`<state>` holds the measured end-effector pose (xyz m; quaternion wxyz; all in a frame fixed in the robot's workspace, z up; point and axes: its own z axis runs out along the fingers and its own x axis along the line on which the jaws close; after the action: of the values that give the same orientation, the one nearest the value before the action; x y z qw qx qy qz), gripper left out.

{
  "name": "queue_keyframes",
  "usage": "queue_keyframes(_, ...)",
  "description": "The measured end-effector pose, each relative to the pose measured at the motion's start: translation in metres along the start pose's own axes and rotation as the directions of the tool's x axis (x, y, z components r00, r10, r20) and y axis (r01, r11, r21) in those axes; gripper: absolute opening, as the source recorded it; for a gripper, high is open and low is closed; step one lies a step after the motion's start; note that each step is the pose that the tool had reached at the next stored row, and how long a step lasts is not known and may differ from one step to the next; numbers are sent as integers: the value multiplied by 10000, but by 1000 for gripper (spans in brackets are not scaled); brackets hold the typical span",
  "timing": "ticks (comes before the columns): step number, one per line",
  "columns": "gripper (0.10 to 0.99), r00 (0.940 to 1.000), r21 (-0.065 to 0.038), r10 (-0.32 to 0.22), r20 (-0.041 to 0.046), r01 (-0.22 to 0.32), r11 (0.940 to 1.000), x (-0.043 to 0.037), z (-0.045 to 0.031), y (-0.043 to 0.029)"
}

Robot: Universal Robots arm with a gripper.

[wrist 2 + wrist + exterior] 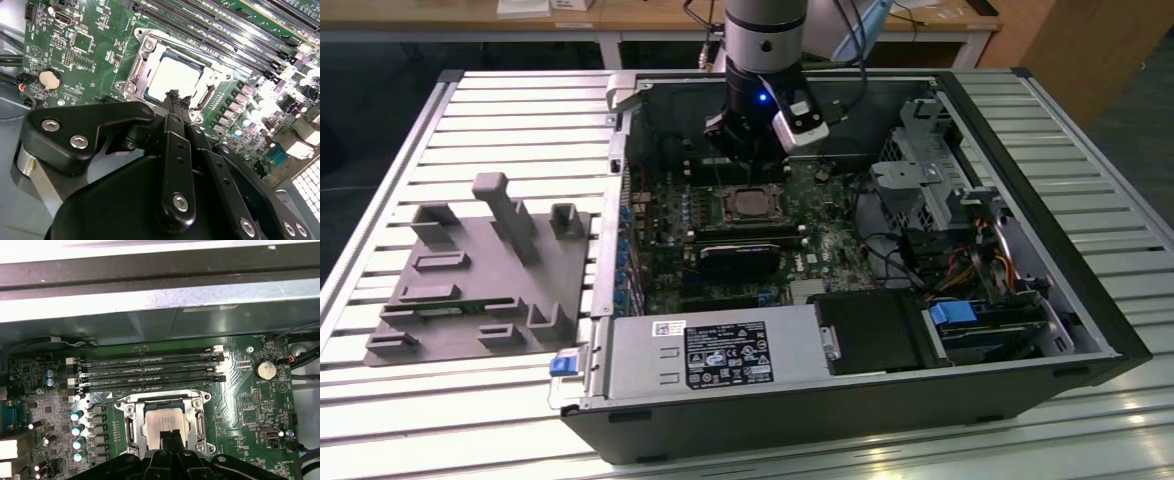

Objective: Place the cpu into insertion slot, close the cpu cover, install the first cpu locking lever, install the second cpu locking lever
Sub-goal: 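Close the cpu cover, then install the first cpu locking lever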

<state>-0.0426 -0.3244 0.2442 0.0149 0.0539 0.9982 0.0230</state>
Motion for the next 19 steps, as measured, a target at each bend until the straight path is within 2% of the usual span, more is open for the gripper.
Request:
queue_keyframes(13, 106, 10000, 4, -1, -2, 1, 10000, 6, -17, 0)
queue_keyframes(15, 106, 10000, 4, 0, -2, 0, 10000, 40, -19, -4)
queue_keyframes(16, 106, 10000, 2, -2, 1, 2, 10000, 89, -20, -9)
queue_keyframes(19, 106, 10000, -2, -1, 8, 1, 10000, 167, -22, -18)
